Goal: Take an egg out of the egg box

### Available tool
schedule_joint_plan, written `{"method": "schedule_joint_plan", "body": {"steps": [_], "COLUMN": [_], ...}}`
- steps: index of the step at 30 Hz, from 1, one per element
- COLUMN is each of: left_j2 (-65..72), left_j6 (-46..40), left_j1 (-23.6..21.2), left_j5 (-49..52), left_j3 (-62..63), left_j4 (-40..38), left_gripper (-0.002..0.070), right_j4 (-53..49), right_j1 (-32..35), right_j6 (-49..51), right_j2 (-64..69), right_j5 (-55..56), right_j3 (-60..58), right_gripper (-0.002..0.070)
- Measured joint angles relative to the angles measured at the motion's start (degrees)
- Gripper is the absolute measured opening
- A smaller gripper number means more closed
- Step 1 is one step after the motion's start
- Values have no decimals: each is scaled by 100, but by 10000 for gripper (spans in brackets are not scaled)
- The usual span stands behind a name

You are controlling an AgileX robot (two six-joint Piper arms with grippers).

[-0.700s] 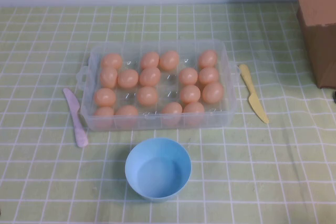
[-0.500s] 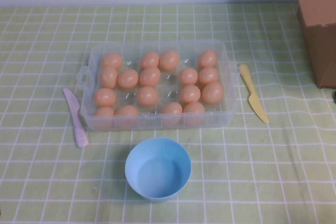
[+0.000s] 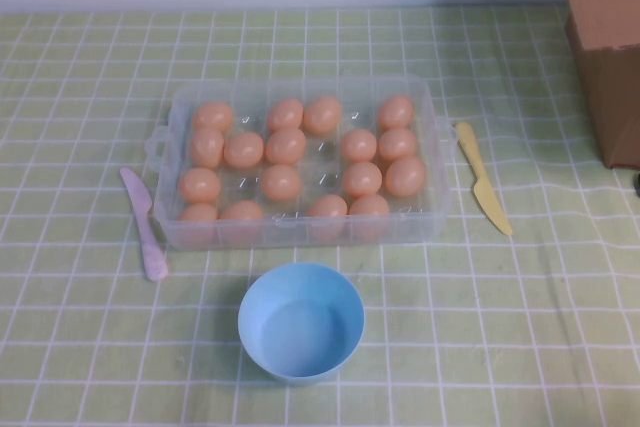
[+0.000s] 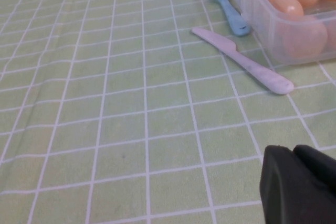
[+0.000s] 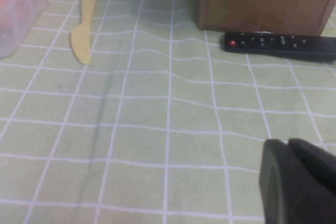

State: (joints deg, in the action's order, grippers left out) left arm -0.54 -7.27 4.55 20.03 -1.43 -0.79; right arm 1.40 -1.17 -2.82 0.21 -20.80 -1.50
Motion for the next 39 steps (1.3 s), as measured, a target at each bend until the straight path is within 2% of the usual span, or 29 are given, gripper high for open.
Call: {"method": "schedule_joint_plan", "body": {"steps": [15, 18, 23, 26, 33, 39], "left_j2": [0, 0, 0, 0, 0, 789], "left_j6": [0, 44, 516, 595, 531, 531], "left_j1": [0, 0, 0, 0, 0, 0], "left_j5": [-117, -319, -1089, -1419, -1629, -734], "left_j3": [0, 0, 0, 0, 0, 1038], "left_j4": [-87, -630, -2547, -3166, -3399, -3219], "left_gripper": [-4, -5, -4, -4, -5, -5], "right_j4": [0, 0, 0, 0, 0, 0], "right_j1": [0, 0, 0, 0, 0, 0], "right_j6": [0, 0, 0, 0, 0, 0], "right_j2": [0, 0, 0, 0, 0, 0], "right_j5": [0, 0, 0, 0, 0, 0], "right_j3": [0, 0, 0, 0, 0, 0], "right_gripper": [-17, -17, -17, -17, -17, -17]}}
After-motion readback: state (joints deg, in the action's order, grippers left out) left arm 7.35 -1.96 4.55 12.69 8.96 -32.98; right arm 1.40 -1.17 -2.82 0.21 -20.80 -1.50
